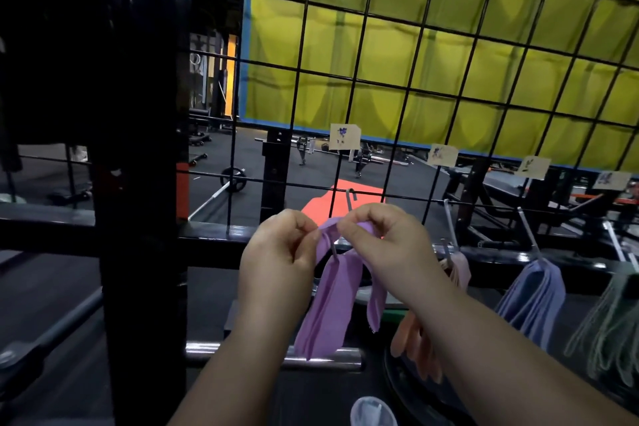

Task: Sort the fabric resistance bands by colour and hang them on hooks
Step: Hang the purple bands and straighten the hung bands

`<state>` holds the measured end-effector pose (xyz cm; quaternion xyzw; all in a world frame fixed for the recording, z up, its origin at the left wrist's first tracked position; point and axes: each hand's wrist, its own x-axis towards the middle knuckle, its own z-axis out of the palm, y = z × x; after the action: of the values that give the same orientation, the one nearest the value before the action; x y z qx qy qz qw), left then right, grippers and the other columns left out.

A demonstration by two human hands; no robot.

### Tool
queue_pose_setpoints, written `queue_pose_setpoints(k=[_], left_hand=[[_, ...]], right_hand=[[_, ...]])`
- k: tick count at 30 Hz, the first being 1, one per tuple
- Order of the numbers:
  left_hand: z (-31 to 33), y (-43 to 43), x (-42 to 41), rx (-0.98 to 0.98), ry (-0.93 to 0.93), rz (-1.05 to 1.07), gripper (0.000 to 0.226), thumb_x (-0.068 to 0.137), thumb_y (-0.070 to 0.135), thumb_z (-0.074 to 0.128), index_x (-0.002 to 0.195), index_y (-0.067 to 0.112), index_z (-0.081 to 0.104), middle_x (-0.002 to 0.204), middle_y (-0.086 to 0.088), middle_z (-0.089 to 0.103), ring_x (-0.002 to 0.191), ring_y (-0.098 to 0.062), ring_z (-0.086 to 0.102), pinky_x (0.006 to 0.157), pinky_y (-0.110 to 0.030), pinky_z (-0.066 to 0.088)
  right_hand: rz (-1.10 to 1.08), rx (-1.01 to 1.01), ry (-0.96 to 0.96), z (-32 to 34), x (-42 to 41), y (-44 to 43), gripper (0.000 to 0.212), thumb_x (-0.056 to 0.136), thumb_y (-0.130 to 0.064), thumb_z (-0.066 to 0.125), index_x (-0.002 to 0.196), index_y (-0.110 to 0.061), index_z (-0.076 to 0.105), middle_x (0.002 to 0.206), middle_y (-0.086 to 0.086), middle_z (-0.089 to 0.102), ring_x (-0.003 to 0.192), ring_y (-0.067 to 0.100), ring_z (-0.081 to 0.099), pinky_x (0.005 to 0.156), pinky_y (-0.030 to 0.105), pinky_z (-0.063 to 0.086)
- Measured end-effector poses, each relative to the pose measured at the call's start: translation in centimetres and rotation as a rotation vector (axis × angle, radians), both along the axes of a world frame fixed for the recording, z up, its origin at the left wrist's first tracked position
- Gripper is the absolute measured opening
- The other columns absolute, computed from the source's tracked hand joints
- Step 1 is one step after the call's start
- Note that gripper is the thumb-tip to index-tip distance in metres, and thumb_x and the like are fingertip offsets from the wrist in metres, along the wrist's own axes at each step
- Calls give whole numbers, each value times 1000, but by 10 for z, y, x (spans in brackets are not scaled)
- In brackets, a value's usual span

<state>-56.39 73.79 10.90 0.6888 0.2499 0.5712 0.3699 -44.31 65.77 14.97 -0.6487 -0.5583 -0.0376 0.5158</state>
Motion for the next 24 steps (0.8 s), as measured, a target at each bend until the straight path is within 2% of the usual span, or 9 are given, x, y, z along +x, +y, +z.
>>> queue_pose_setpoints(k=[2, 5, 9, 12, 14, 18, 21, 24], left_hand=[[-1, -1, 1, 9, 21, 40, 23, 84, 8, 67, 72, 27, 61, 63, 10, 53, 57, -3, 49, 52, -13, 36], [-3, -2, 4, 11, 9, 43, 24, 82, 6, 69, 76, 28, 61, 69, 9, 62, 65, -3, 57, 57, -14, 43], [-6, -3, 5, -6, 2, -95, 29, 82, 4, 69, 86, 32, 65, 74, 7, 66, 68, -6, 61, 65, -21, 51], [-7, -4, 5, 2, 26, -171, 38, 82, 3, 69, 90, 40, 66, 81, 3, 65, 70, -9, 61, 65, -15, 49], [-6, -3, 5, -4, 33, -188, 40, 83, 4, 68, 92, 43, 67, 84, 2, 64, 69, -9, 60, 64, -13, 47], [-3, -6, 4, -135, -7, -283, 34, 86, 4, 66, 90, 36, 72, 79, 2, 62, 61, -11, 56, 55, -22, 45], [1, -10, 1, -119, -16, -331, 30, 87, 4, 65, 90, 32, 75, 86, 1, 62, 56, -8, 55, 52, -15, 43], [3, -13, 1, -92, -27, -372, 29, 87, 0, 62, 99, 24, 75, 101, 1, 64, 55, -5, 52, 53, -12, 42]], right_hand=[[-32, -8, -22, -1, 1, -1, 20, 86, -21, 70, 69, -32, 66, 80, -38, 61, 84, -7, 58, 71, 13, 41], [-64, -24, -18, -5, 2, -1, 22, 84, -27, 71, 65, -35, 64, 78, -38, 60, 82, -7, 57, 69, 18, 40], [-54, -40, 59, -9, 7, -4, 18, 83, -31, 73, 66, -32, 68, 76, -25, 65, 77, 0, 59, 69, 25, 44], [-31, -66, 142, -10, 8, -8, 10, 84, -32, 73, 76, -27, 71, 83, -14, 69, 83, 8, 66, 75, 31, 53], [-16, -74, 181, -11, 7, -10, 9, 83, -32, 73, 77, -26, 71, 82, -12, 70, 81, 10, 66, 75, 32, 54], [21, -78, 259, -11, 5, -15, 8, 83, -30, 74, 80, -23, 72, 80, -8, 71, 76, 11, 65, 76, 34, 52], [41, -85, 313, -13, 5, -18, 8, 83, -29, 75, 85, -21, 73, 88, -3, 73, 81, 15, 68, 79, 35, 54], [75, -78, 368, -17, 7, -20, 12, 79, -31, 75, 90, -28, 72, 90, -3, 73, 83, 15, 69, 82, 38, 57]])
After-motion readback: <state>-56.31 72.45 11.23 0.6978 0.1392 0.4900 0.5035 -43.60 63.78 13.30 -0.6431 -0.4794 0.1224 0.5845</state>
